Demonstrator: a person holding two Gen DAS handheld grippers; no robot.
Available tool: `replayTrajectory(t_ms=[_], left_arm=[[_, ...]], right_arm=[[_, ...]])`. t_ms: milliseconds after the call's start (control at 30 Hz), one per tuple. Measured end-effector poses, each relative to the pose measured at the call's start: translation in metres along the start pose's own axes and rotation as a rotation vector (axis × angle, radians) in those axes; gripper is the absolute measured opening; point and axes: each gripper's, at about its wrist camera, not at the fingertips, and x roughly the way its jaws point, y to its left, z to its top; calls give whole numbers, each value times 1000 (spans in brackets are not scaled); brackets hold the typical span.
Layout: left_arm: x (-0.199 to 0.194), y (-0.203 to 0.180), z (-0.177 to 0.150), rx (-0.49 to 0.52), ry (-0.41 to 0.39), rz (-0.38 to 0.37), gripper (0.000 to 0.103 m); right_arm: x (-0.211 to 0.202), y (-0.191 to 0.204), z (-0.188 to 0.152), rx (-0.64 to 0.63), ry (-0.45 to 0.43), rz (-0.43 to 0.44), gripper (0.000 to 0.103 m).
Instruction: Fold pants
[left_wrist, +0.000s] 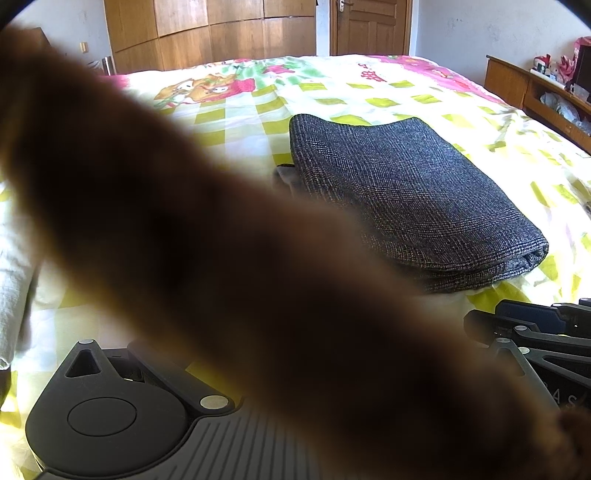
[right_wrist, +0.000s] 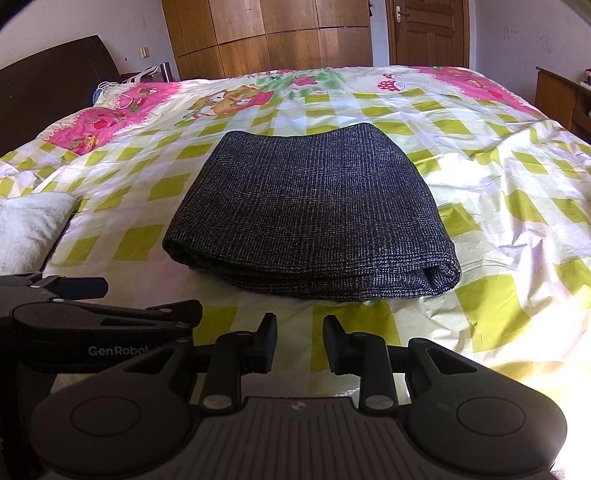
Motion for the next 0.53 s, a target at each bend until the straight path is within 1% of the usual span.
replayTrajectory(t_ms=[233,367,533], left_arm=[[-2,-2,1,-1,-7,9,102],[-5,-3,1,5,-13,13,103],[-2,-4,0,11,1,14,102]], right_arm=[[-1,-7,2,37,17,23,43],[-4,-8,4,49,6,30,43],[-3,-8,1,50,9,24,43]])
